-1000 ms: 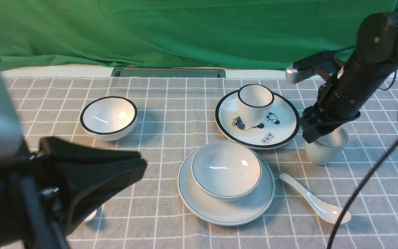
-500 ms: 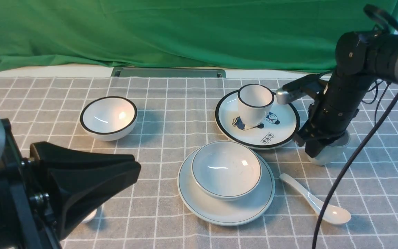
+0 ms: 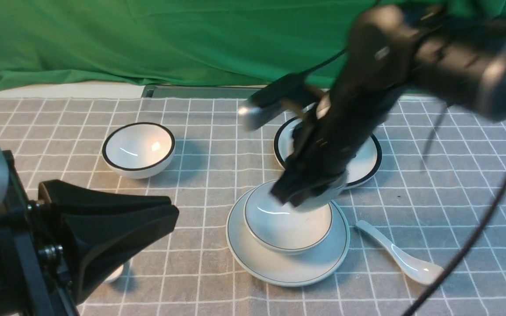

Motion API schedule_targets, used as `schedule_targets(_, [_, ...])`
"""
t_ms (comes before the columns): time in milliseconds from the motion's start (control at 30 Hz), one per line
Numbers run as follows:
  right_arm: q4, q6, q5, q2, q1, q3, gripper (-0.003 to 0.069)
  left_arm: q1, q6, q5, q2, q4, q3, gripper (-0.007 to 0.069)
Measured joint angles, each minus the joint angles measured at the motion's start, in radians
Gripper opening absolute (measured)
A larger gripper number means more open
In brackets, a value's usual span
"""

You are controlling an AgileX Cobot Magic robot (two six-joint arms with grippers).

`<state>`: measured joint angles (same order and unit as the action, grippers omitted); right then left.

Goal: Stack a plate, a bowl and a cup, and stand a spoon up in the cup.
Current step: Use the right arm to put the blue teacup into the blue rice bowl in the middle, then use the right arm to grab a blue soup spoon

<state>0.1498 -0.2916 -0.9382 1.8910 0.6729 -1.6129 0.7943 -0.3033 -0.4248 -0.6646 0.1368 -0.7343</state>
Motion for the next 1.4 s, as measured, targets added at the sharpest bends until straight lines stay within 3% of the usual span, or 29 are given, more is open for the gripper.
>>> schedule_targets(567, [-0.026, 0.060, -0.021, 0.165, 0.007, -0.077, 0.0099, 0.000, -0.003, -0.023, 0.000, -0.003, 0.000, 0.0010])
schedule_targets(833, [-0.025, 0.070, 0.011, 0.179, 0.007, -0.078, 0.0366, 0.000, -0.003, -0.023, 0.000, -0.003, 0.000, 0.0010])
schedule_targets(1033, [-0.026, 0.100, -0.056, 0.140, 0.007, -0.148, 0.0481, 0.000, -0.004, -0.023, 0.000, -0.003, 0.000, 0.0010])
schedule_targets(1200, [-0.046, 0.097, -0.142, 0.027, 0.007, -0.193, 0.0479, 0.000, -0.004, -0.023, 0.000, -0.006, 0.000, 0.0010])
schedule_targets(1333, [-0.213, 0.100, -0.189, -0.109, -0.006, -0.122, 0.0405, 0.000, -0.004, -0.023, 0.000, -0.015, 0.000, 0.0011])
schedule_targets(1400, [-0.241, 0.100, -0.188, -0.152, -0.045, -0.034, 0.0386, 0.000, -0.004, -0.023, 0.000, -0.016, 0.000, 0.0011])
